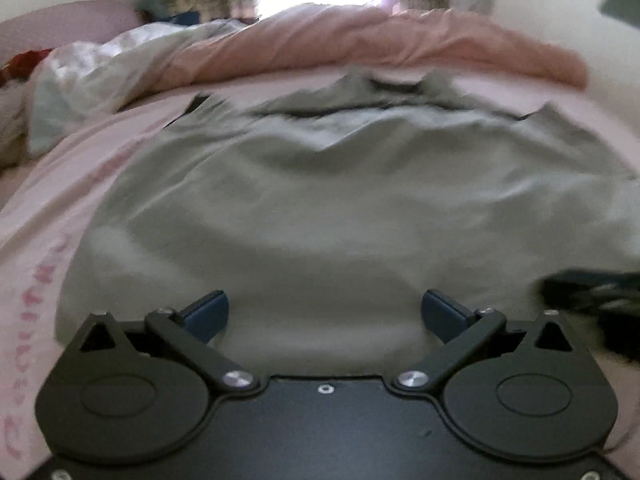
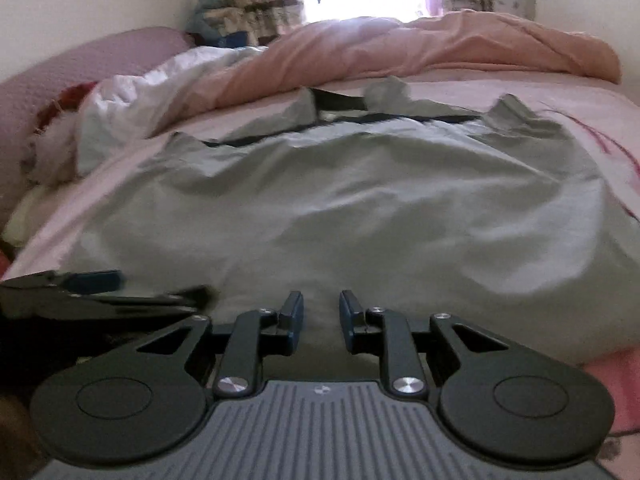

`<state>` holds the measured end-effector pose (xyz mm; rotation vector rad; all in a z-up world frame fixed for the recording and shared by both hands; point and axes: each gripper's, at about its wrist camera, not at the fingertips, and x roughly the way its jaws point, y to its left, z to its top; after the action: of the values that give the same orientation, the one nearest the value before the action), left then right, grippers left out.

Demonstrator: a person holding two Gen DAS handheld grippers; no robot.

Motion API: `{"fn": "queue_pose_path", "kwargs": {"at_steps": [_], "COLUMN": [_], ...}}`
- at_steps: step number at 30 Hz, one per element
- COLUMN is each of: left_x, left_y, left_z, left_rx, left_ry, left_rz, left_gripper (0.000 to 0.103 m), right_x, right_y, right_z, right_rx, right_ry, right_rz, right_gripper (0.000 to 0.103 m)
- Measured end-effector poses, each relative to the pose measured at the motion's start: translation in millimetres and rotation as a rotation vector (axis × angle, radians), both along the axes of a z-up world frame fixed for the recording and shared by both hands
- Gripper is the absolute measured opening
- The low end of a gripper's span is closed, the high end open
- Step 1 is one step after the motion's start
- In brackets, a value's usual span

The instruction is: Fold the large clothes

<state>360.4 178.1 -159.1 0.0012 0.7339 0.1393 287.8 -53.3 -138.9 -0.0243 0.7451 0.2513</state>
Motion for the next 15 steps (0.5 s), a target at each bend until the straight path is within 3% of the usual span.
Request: {"fn": "queue_pose_path", "kwargs": {"at_steps": [4,10,15], "left_x": [-15.7,-30.1,-51.4], "left_y": [40.7,87.5,106.8], "left_z": [-2.0,-8.0,-6.6], "left_rx": [0.011,0.029,0.020], "left_ry": [0.008,0.023,0.029], "left_rz": [0.117,0.151,0.158], "left_gripper": [0.103,0.103,0.103], "right_x": [-4.2,-5.8,-7.5], "right_y": [-16.4,-56.6,-66.8], "right_z": [0.1,-2.5,0.1], "right_rx": [-0.077,-0.048,-0.145], "right_ry": [-0.008,0.002,-0.020], "right_rz": [-0.089,-0.180,-0.215], "right_gripper": [0.026,0.026,0.036]}}
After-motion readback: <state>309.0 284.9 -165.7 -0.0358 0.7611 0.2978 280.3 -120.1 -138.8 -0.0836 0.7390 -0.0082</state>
